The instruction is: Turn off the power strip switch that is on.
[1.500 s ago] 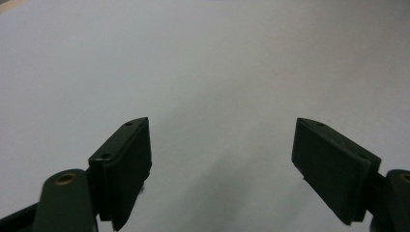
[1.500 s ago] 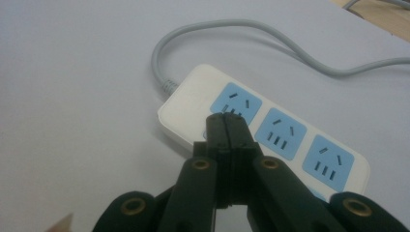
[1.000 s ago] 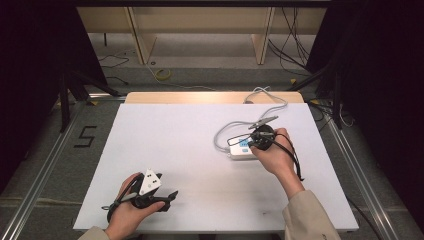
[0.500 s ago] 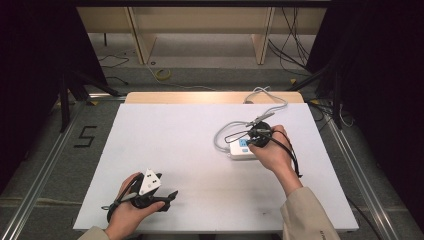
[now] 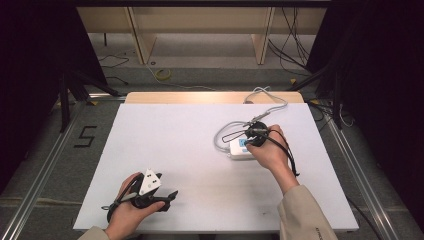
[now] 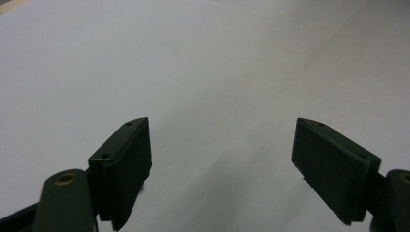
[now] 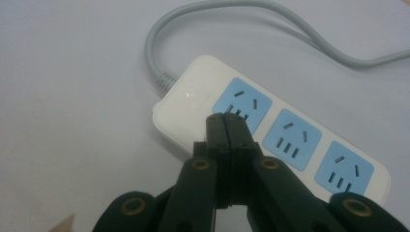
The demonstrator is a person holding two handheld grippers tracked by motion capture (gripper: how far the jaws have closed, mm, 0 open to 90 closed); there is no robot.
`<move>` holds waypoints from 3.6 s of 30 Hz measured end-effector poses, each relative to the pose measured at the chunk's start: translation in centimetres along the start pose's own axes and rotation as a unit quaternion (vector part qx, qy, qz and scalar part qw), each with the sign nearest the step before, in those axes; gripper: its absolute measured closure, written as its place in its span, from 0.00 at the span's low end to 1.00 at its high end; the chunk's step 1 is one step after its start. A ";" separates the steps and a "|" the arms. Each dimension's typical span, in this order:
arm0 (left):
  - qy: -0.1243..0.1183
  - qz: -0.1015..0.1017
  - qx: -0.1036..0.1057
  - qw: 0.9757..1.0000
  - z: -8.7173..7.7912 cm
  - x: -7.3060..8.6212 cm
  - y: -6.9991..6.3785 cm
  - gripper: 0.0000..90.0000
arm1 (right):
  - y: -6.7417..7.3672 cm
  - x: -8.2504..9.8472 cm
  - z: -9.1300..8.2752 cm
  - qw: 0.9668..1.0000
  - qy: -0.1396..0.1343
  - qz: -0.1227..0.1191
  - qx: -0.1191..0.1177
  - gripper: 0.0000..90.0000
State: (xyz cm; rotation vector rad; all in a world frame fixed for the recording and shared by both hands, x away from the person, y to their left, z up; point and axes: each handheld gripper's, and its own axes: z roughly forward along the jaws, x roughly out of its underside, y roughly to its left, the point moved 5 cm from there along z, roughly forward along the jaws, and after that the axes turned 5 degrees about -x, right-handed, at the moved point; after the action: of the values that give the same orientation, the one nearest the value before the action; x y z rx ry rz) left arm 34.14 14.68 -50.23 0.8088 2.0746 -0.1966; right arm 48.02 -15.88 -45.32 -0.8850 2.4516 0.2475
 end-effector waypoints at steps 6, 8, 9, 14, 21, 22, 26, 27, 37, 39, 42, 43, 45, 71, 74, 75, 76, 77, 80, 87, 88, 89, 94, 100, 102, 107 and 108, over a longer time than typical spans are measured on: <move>0.000 0.000 0.000 1.000 0.0 0.0 0.0 0.24 | -0.1 0.0 0.5 1.000 0.005 0.004 0.001 1.00; 0.000 0.000 0.001 1.000 0.0 0.0 0.0 0.24 | -0.1 0.0 0.7 1.000 0.007 0.003 0.001 1.00; 0.000 0.000 0.001 1.000 0.0 0.0 0.0 0.24 | -0.1 0.0 0.7 1.000 0.009 0.005 0.001 1.00; -0.001 0.000 0.001 1.000 0.0 0.0 0.0 0.24 | -0.2 0.0 1.3 1.000 0.016 0.006 0.001 1.00; -0.001 -0.001 0.001 1.000 0.0 0.0 0.0 0.24 | -0.4 -0.1 2.0 1.000 0.027 0.009 0.001 1.00; -0.001 -0.001 0.001 1.000 0.0 0.0 0.0 0.24 | -0.4 0.0 2.1 1.000 0.028 0.009 0.002 1.00; -0.001 -0.001 0.001 1.000 0.0 0.0 0.0 0.24 | -0.4 -0.1 2.2 0.999 0.030 0.010 0.003 1.00; 0.000 -0.001 0.002 1.000 0.0 0.0 0.0 0.24 | -0.4 -0.1 2.2 0.999 0.030 0.011 0.003 1.00; 0.000 -0.001 0.002 1.000 0.0 0.0 0.0 0.24 | -0.6 -0.1 2.7 0.999 0.037 0.014 0.001 1.00; 0.000 0.000 0.002 1.000 0.0 0.0 0.0 0.24 | -0.5 -0.1 2.8 0.999 0.038 0.014 0.002 1.00; 0.000 0.000 0.001 1.000 0.0 0.0 0.0 0.24 | -0.5 -0.1 2.9 0.999 0.040 0.014 0.001 1.00; 0.000 -0.001 0.001 1.000 0.0 0.0 0.0 0.24 | -0.5 -0.1 3.0 0.999 0.041 0.013 0.001 1.00; 0.000 -0.001 0.002 1.000 -0.1 0.0 0.0 0.24 | -0.5 -0.1 3.0 0.999 0.043 0.011 0.000 1.00; -0.002 0.001 0.000 1.000 -0.1 0.0 -0.1 0.24 | -0.3 -0.1 3.4 0.999 0.049 0.014 0.013 1.00; -0.002 0.001 0.001 1.000 -0.1 0.0 -0.1 0.24 | -0.3 -0.2 3.4 0.998 0.051 0.014 0.015 1.00; -0.002 0.001 0.001 1.000 -0.1 0.0 -0.1 0.24 | -0.2 -0.2 3.4 0.998 0.052 0.012 0.016 1.00; -0.001 0.002 0.001 1.000 -0.1 0.0 -0.1 0.24 | -0.2 -0.2 3.4 0.998 0.052 0.012 0.017 1.00; -0.001 0.002 0.001 1.000 -0.1 0.0 -0.2 0.24 | -0.2 -0.1 3.4 0.998 0.053 0.011 0.017 1.00; -0.001 0.002 0.001 1.000 -0.1 0.0 -0.2 0.24 | -0.2 -0.1 3.5 0.998 0.056 0.011 0.019 1.00; -0.001 0.003 0.001 1.000 -0.1 0.0 -0.1 0.24 | -0.1 -0.1 3.5 0.998 0.050 0.015 0.023 1.00; -0.001 0.003 0.001 1.000 -0.1 0.0 -0.1 0.24 | -0.1 -0.1 3.5 0.998 0.051 0.017 0.021 1.00; -0.001 0.003 0.001 1.000 -0.1 0.0 -0.1 0.24 | -0.1 -0.1 3.5 0.998 0.050 0.016 0.020 1.00; -0.001 0.001 0.001 1.000 -0.1 0.0 -0.1 0.24 | -0.2 -0.1 3.6 0.999 0.040 0.021 0.012 1.00; -0.002 0.001 0.000 1.000 -0.1 0.0 0.0 0.24 | 0.3 -0.3 3.8 0.999 0.040 0.011 0.012 1.00; -0.002 0.000 0.001 1.000 -0.1 0.0 0.0 0.24 | 0.3 -0.3 3.7 0.999 0.036 0.010 0.012 1.00; -0.001 0.000 0.001 1.000 0.0 0.0 0.0 0.24 | 0.0 -0.4 2.8 1.000 0.000 0.015 0.016 1.00; -0.001 0.001 0.002 1.000 0.0 0.0 0.0 0.24 | 0.0 -0.5 2.5 1.000 -0.007 0.017 0.016 1.00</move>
State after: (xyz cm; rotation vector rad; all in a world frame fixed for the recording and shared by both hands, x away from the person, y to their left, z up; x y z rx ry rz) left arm 34.10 14.70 -50.23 0.8123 2.0721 -0.2001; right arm 49.36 -14.83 -47.20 -0.8264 2.4516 0.2238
